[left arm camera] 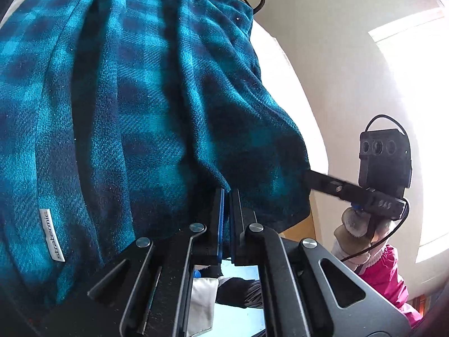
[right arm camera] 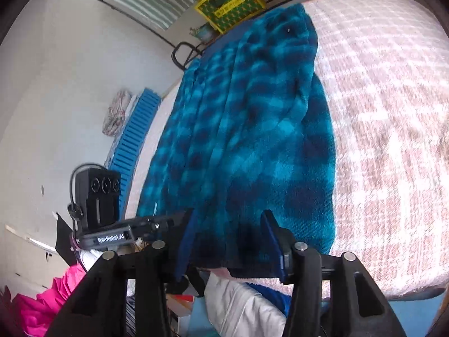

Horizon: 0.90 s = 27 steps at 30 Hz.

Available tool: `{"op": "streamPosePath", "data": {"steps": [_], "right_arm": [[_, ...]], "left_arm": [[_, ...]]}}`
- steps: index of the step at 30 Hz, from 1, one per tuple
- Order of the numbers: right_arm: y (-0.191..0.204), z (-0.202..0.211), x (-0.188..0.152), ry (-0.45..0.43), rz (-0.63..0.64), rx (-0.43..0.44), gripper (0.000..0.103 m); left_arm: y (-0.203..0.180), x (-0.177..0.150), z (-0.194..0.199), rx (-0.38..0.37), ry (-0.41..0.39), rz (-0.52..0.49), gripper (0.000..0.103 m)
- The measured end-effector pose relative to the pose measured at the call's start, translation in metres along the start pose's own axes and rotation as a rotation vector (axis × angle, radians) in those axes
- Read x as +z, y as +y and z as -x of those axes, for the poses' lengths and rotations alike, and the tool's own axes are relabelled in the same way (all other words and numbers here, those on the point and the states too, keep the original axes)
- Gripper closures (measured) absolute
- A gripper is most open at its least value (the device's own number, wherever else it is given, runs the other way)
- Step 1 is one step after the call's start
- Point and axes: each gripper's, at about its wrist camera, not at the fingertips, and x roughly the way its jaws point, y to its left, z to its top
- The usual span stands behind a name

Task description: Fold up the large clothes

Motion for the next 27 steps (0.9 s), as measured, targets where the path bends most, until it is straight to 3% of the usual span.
{"op": "streamPosePath", "data": {"steps": [1,3,5,9,12,15,17,21,24,27], "right_arm": [[0.004,-0.009,-0.002,0.037,0.030,-0.028,0.097],[0.013,-0.009,-0.003,0.037,0.071,-0.085,0.099],[0.018,0.011,-0.001,-0.015,0.060,-0.029,0.100],[0.011,0.046,-0.005,-0.089,0.012,-0.008,0.100],[-0.014,0.016,-0.018,0.033,-0.062,-0.074,0.100],[-0.020,-0.016,-0.029,0.120,-0.056,-0.186,0.098],[-0.015,-0.010,-0.026,0.105,-0.035,-0.173,0.089],[-0.001,0.027,-0.017,-0.026,0.029,-0.127,0.064],[-0.017,0.038,0.000,-0.113,-0.030,-0.120,0.051],[-0.042,0.027,0.016,-0.122,-0.102,-0.133,0.045]], "left_arm": [[0.001,0.001,0.000,0.001,-0.001,0.000,0.103],[-0.005,0.001,0.003,-0.007,-0.016,-0.007,0.103],[-0.017,0.000,0.007,-0.009,-0.034,-0.044,0.103],[-0.033,-0.004,-0.001,0.037,-0.023,-0.133,0.103],[-0.025,-0.010,-0.024,0.114,0.037,-0.147,0.103],[-0.016,-0.011,-0.031,0.146,0.053,-0.123,0.103],[-0.018,-0.010,-0.023,0.149,0.038,-0.133,0.103],[-0.031,-0.008,0.010,0.151,-0.056,-0.169,0.103],[-0.050,-0.002,0.019,0.135,-0.110,-0.217,0.103],[-0.067,0.010,0.003,0.131,-0.098,-0.242,0.103]]}}
